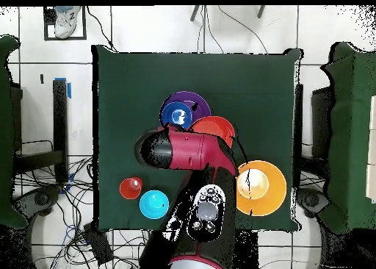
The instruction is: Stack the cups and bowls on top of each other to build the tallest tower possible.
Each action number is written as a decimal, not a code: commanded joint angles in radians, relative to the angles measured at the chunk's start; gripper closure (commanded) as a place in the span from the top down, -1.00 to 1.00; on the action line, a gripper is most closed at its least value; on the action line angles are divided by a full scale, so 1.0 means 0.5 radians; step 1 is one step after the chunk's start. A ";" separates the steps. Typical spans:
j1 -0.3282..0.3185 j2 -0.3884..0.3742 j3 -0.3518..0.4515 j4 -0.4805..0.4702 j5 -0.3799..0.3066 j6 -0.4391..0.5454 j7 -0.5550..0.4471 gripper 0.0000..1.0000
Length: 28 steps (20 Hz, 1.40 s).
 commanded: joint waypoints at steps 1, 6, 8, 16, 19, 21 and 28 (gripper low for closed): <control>-0.397 -0.208 0.486 0.396 0.248 -0.198 0.201 -1.00; -0.243 -0.206 0.404 0.276 0.279 -0.083 0.284 -1.00; -0.178 -0.198 0.370 0.224 0.304 -0.031 0.325 -1.00; -0.043 -0.179 0.284 0.140 0.384 0.051 0.375 -1.00; -0.010 -0.190 0.250 0.103 0.408 0.118 0.366 -1.00; 0.014 -0.192 0.229 0.067 0.423 0.170 0.367 -1.00; 0.081 -0.169 0.169 -0.004 0.461 0.239 0.380 -1.00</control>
